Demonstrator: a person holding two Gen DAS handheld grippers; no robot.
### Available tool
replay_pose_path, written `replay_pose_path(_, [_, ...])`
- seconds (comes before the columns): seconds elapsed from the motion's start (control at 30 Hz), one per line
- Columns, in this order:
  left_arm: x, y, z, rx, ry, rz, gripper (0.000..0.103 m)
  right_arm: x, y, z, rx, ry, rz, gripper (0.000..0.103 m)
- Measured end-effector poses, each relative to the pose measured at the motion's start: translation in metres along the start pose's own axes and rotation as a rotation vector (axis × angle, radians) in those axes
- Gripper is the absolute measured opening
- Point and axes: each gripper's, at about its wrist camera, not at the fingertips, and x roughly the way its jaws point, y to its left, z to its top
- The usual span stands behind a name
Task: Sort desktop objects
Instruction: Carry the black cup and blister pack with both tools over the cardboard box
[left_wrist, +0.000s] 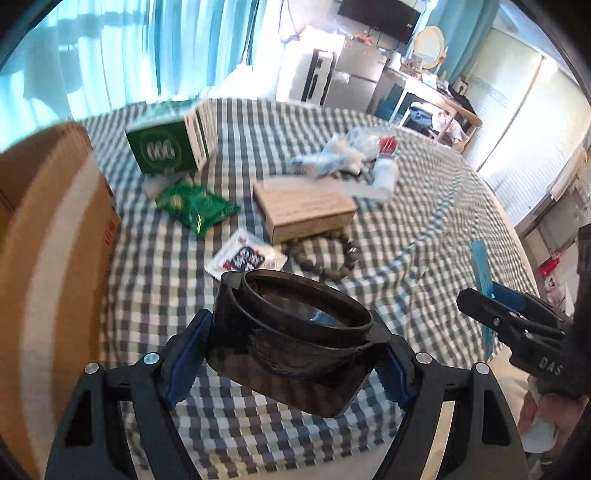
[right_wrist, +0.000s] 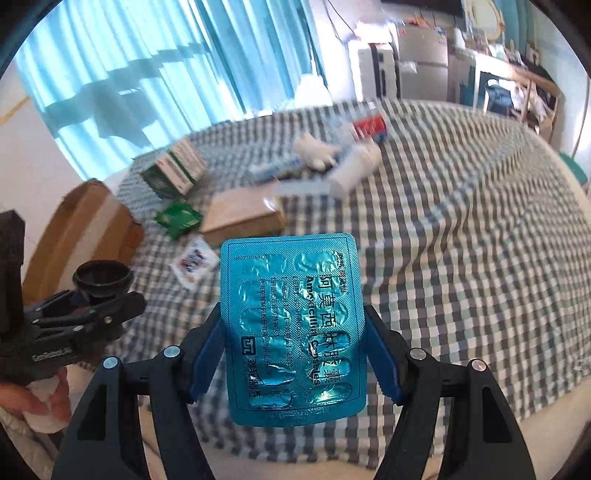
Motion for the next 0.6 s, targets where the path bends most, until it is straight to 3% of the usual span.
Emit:
replay_pose_path(0.27, [-0.074,-0.009,0.005,-0.010,-0.106,0.015,0.082,-0.060,0.035,0.005,-0.040,-0.083,0.050,0.070])
replay_pose_path(0.6, [-0.138,0.016,-0.011,-0.079,-0.201,0.065,0.083,-0.111,0.100,0.001,-0.153,-0.160,0.111,0.070])
